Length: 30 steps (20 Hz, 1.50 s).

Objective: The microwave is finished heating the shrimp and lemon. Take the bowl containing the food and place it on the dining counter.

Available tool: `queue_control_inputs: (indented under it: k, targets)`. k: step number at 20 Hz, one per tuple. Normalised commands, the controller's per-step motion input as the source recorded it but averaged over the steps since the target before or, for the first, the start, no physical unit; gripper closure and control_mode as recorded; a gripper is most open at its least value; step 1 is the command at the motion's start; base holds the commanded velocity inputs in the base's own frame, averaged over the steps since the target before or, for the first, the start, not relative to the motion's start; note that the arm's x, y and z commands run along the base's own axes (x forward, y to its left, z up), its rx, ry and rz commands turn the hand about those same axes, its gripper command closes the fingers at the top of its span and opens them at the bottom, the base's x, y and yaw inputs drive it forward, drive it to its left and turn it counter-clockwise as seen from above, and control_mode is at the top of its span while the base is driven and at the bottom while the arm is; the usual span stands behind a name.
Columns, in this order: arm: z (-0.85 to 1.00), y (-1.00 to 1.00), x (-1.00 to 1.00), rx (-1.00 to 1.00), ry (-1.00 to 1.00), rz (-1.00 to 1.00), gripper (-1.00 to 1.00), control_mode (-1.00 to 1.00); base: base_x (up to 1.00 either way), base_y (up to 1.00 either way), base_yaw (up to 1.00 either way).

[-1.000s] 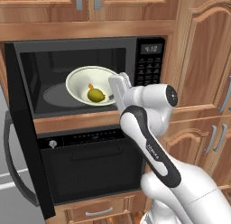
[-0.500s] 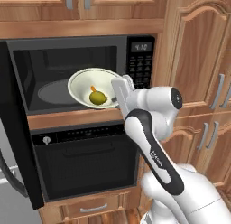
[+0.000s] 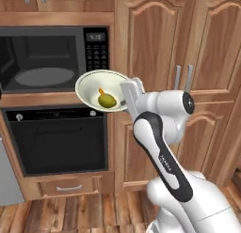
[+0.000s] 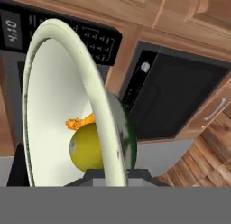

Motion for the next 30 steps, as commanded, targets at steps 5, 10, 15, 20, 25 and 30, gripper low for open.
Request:
queue_control_inputs:
  k: [5,10,15,20,25,30]
  targets:
    - [0.00,0.00,0.00,0.00,0.00,0.00,1.00,1.00,-0.39,-0.53,0.78]
    - [0.00,0.00,0.00,0.00,0.00,0.00,1.00,1.00,-0.44,-0.25,0.98]
    - [0.00,0.00,0.00,0.00,0.00,0.00,1.00,1.00,-0.38,-0.17,1.00]
    - [0.00,0.00,0.00,0.00,0.00,0.00,1.00,1.00,-0.23,-0.15,1.00]
    - [0.00,0.00,0.00,0.00,0.00,0.00,1.00,1.00,-0.17,-0.18,1.00]
    - [0.00,0.00,0.00,0.00,0.00,0.00,1.00,1.00,-0.10,-0.20,0.95]
